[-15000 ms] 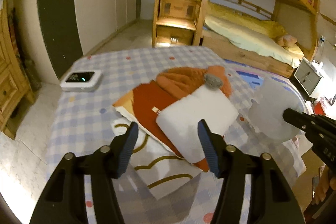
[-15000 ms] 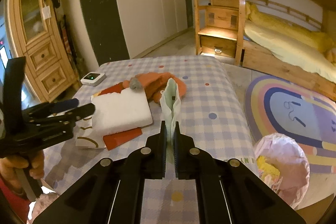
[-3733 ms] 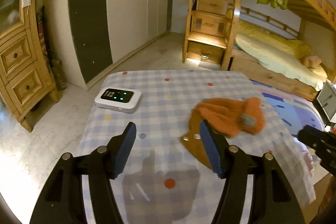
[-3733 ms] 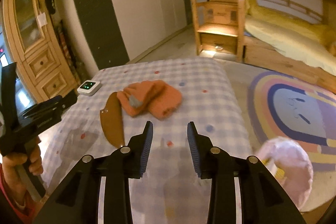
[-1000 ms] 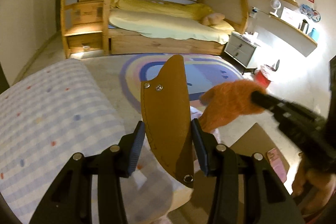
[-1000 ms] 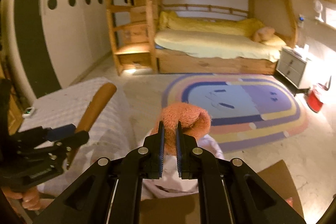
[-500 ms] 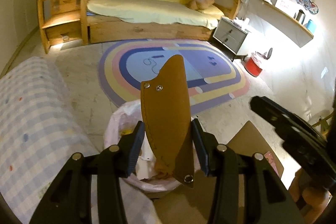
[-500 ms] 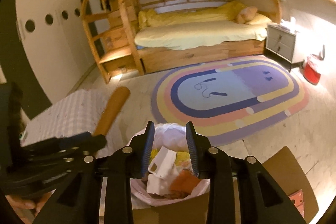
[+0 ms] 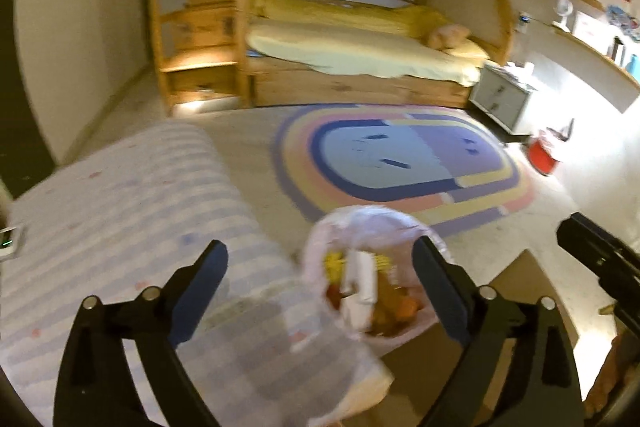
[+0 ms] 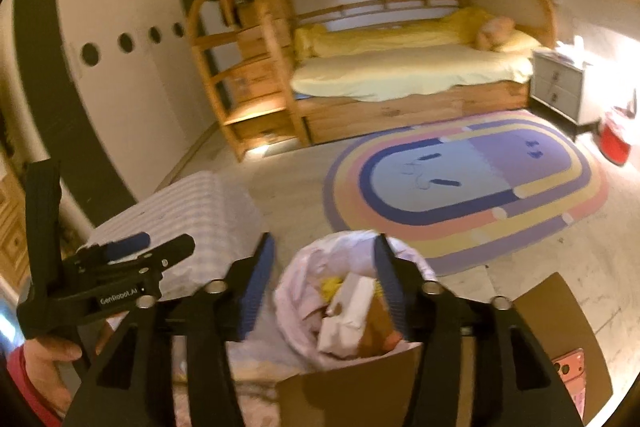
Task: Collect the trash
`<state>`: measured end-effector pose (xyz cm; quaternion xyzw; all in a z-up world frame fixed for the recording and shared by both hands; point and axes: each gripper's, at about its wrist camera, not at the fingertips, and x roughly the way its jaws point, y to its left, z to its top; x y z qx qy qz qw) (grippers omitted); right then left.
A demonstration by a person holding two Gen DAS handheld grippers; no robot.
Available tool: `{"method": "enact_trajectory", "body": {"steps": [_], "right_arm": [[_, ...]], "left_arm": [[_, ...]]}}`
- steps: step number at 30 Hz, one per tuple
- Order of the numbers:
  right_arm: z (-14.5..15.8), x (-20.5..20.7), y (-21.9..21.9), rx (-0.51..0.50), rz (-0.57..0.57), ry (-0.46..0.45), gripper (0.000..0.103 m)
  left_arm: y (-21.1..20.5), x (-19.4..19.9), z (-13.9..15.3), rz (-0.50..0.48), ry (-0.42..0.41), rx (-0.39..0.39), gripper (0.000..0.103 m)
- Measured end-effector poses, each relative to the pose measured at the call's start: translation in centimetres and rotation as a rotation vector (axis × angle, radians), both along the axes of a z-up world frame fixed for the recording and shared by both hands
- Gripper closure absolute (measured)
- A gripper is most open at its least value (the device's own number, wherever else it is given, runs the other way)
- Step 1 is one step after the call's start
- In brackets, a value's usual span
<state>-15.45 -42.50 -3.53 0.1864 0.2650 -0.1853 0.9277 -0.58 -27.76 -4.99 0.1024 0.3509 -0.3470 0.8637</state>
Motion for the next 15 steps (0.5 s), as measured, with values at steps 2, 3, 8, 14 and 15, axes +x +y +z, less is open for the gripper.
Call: {"method": "enact_trajectory", "body": {"steps": [2,3,8,14,15], "right_arm": [[0.7,0.1,1.6,-0.001,0.045,0.008,0.028],[1.1,0.2,2.9,-0.005,0.081,0.018,0.020],[2.8,1.1,8.4,-0.034,0.211,0.039,0.014],[5.2,1.4,15.4,-0.091,0.359,0.029,0.011],[5.4,1.6,16.3,-0.095,0.375,0.030,0.010]], "left_arm": [[2.1,-0.4,0.9,0.044,-0.007,0.019,0.007],[3.7,-0.7,1.4,0.065,-0.012,0.021,0.007],[10.8,-2.0,3.4,0.205,-0.019,0.059,0.007],[19.8,-4.1,5.4,0.384,-0.023,0.081,0.007],[21.1,-4.6,5.7,0.415,-0.026,0.087,0.007]]}}
